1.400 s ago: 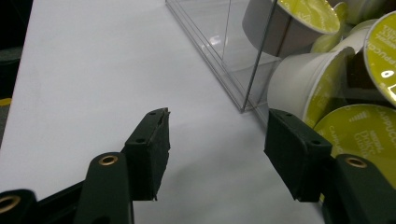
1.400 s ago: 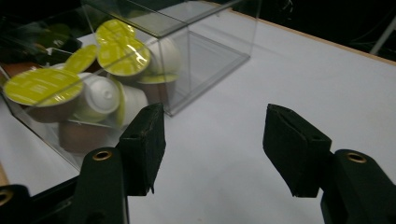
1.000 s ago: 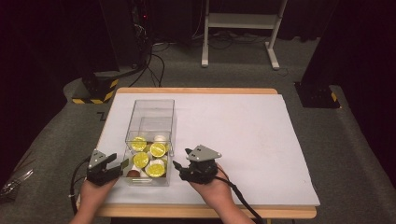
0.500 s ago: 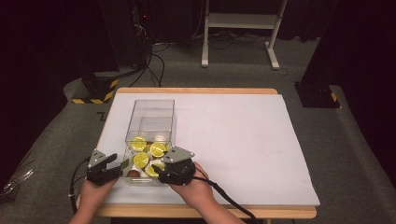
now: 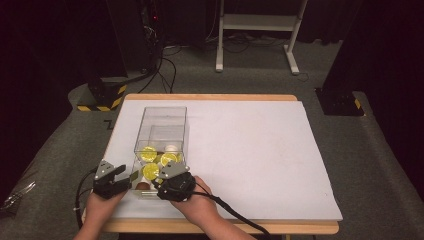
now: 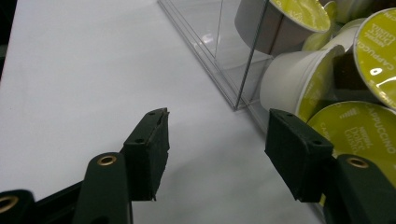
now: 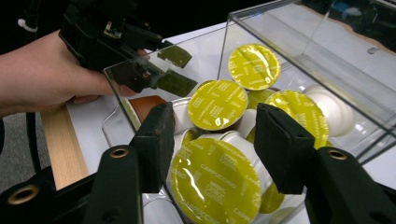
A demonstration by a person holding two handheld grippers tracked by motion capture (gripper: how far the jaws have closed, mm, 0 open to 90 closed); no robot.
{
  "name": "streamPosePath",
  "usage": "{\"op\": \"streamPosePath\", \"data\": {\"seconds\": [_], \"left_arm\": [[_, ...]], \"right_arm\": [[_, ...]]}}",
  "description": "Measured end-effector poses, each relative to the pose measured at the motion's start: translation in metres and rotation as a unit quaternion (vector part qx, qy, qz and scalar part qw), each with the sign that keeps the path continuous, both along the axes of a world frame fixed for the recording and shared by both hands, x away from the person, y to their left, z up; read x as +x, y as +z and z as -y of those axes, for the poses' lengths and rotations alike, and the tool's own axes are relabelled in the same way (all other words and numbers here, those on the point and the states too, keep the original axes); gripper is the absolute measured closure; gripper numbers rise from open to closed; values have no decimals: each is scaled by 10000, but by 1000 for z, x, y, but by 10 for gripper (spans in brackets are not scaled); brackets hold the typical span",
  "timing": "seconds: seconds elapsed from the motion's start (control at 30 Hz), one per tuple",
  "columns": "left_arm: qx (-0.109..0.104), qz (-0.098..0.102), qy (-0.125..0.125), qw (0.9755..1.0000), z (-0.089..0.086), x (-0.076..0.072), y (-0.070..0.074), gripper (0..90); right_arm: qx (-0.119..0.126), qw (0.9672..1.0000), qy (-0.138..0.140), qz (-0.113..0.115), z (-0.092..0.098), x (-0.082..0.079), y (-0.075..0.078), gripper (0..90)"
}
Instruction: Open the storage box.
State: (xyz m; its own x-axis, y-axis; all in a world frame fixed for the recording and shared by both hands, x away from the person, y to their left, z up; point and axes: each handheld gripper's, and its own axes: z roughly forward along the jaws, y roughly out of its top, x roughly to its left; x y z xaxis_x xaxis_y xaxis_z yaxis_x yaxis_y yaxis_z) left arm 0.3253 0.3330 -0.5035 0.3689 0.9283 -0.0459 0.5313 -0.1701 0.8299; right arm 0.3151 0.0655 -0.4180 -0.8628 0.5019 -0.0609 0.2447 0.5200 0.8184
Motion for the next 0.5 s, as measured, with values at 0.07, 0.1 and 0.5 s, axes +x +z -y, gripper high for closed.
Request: {"op": "streamPosePath", "data": {"seconds": [0.07,0.1,0.5], "left_arm": [[0,-3,-8,10000,0,0,0,399],[1,-1,-9,10000,0,0,0,399],[9,-6,-3,10000,0,0,0,399]], "right_arm": [[-49,10000,7,-18,-2,-1,-2,513],[-78,10000,19,-8,-3,-1,-3,519],[-234,9997,-96,69,2,-2,-4,611]]}}
